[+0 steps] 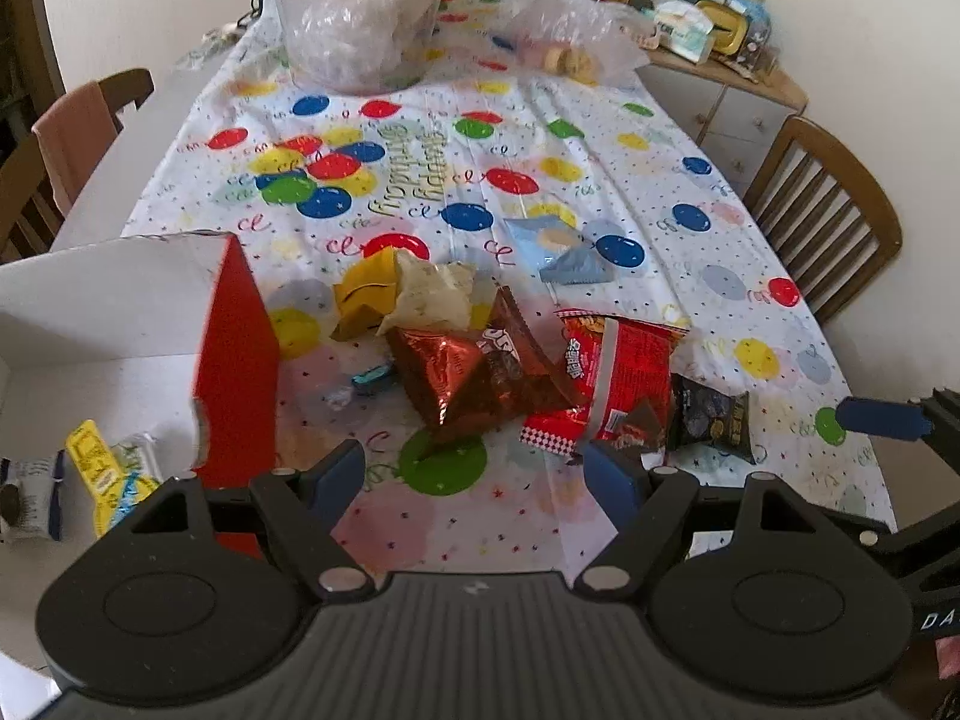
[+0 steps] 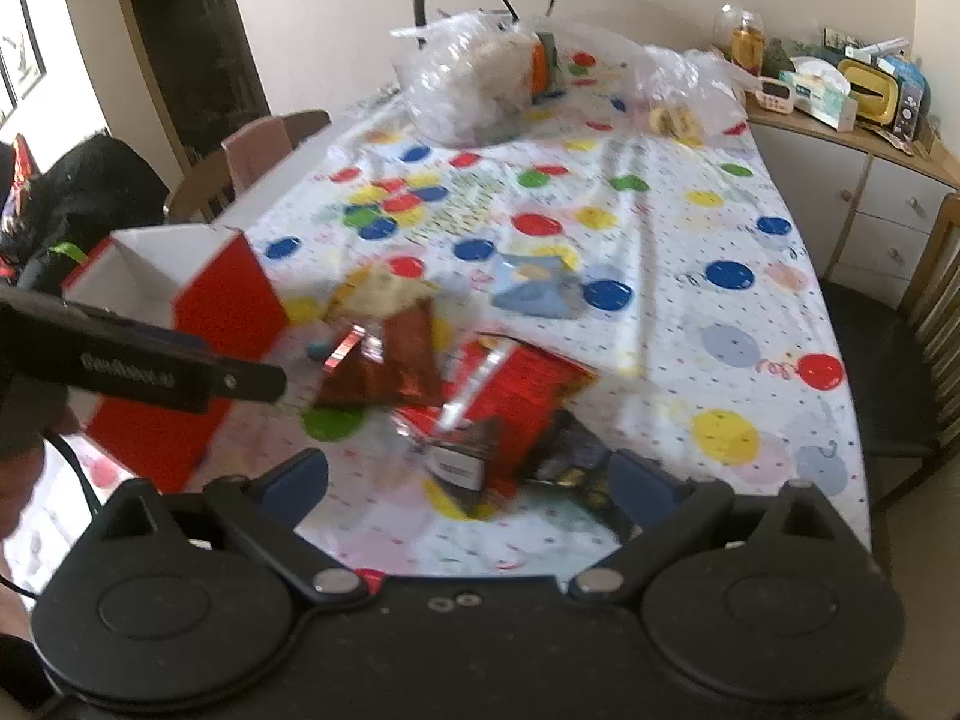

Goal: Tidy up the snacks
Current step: 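Move both tools back toward the remaining snack pile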

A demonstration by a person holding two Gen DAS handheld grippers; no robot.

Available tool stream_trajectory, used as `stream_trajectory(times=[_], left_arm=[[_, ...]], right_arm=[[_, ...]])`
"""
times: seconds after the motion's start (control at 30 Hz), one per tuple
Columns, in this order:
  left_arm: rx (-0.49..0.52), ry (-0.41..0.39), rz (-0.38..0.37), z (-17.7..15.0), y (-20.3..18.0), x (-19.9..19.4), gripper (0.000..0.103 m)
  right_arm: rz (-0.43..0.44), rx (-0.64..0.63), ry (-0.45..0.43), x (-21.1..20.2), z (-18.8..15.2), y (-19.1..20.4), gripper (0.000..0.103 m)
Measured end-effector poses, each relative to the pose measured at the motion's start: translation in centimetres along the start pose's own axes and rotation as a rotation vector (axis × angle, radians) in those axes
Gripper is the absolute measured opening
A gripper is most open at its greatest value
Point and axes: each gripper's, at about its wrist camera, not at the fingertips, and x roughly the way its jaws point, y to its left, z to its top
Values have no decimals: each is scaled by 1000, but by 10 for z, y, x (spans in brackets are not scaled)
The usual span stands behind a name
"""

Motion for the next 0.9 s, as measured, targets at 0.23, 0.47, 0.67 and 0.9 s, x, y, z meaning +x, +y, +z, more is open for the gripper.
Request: stream_trajectory(times=[0.23, 0.47, 0.67, 0.9], left_arm=[[6, 49, 15, 17, -8, 26, 80], [276, 48, -14, 24, -29, 39, 80], [524, 84, -1, 29, -45, 56, 80], [681, 165, -6, 35, -41, 86, 80]], right_arm=[[-5, -75, 64, 25, -1, -25, 95], [17, -178, 132, 55, 4, -38, 88], [42, -262, 173, 76, 7, -40, 82], [60, -312, 208, 94, 12, -47, 77]])
